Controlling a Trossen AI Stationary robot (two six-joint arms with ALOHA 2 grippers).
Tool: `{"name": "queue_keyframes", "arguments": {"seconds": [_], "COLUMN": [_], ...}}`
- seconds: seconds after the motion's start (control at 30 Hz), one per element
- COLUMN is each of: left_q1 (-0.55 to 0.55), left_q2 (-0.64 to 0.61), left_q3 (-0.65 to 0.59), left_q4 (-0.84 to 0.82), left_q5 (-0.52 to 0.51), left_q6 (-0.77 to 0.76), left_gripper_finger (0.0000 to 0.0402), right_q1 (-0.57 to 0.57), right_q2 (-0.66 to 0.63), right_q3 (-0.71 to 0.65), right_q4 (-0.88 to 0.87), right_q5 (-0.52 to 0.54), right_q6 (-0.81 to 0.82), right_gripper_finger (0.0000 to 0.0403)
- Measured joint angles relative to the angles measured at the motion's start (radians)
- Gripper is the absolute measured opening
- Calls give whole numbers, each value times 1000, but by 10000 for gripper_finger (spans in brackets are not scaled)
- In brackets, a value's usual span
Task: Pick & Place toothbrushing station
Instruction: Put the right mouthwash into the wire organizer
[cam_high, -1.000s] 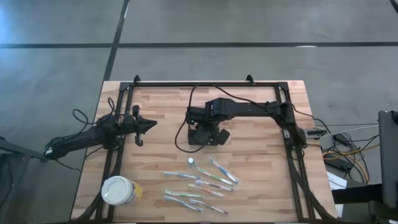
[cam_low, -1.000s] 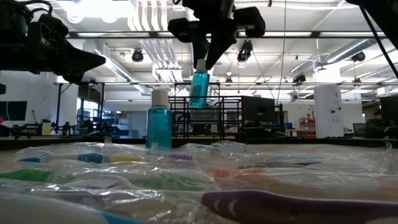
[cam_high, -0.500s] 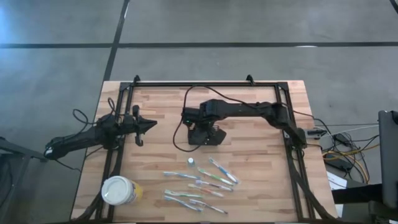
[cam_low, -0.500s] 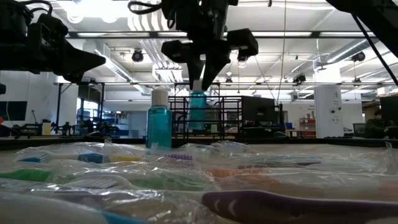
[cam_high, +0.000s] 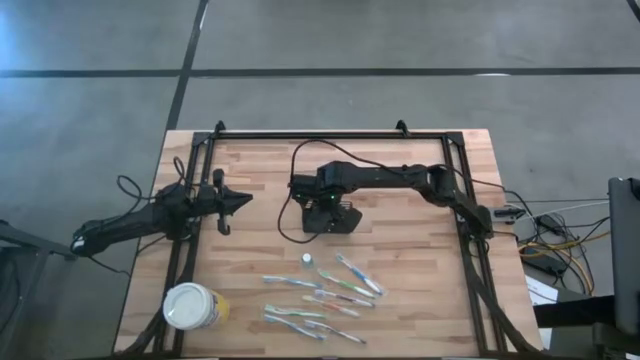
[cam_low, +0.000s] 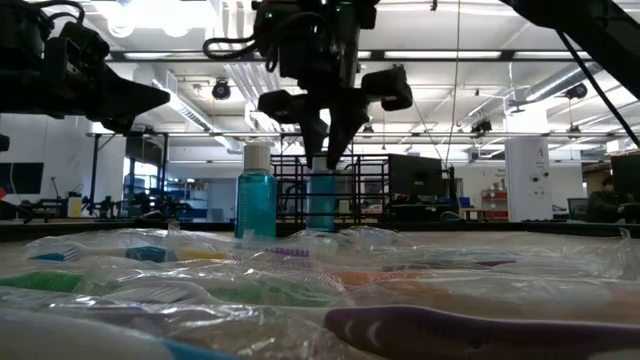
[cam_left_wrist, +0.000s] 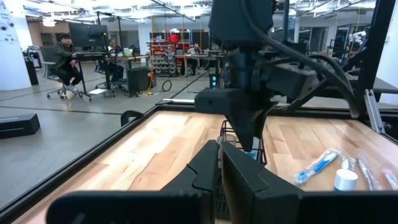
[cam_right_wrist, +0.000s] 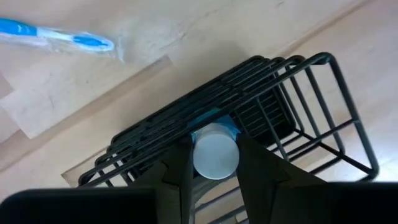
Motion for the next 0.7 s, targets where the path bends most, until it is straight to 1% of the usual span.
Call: {"name": "queue_keyframes", "arguments": {"seconds": [0.17,0.27,0.7], "left_q1": [0,0,0], "left_q2": [0,0,0], "left_q3": [0,0,0], "left_q4": [0,0,0], "left_q5": [0,0,0], "left_q6": [1,1,2], "left_gripper_finger": [25,25,25], "right_q1": [-1,-1,-1], "right_q2": [-1,-1,-1], "right_q3": [0,0,0], "right_q4": [3,6,30], "right_q5": [-1,-1,-1], "right_q6": [2,3,6], "right_gripper_finger": [115,123,108]}}
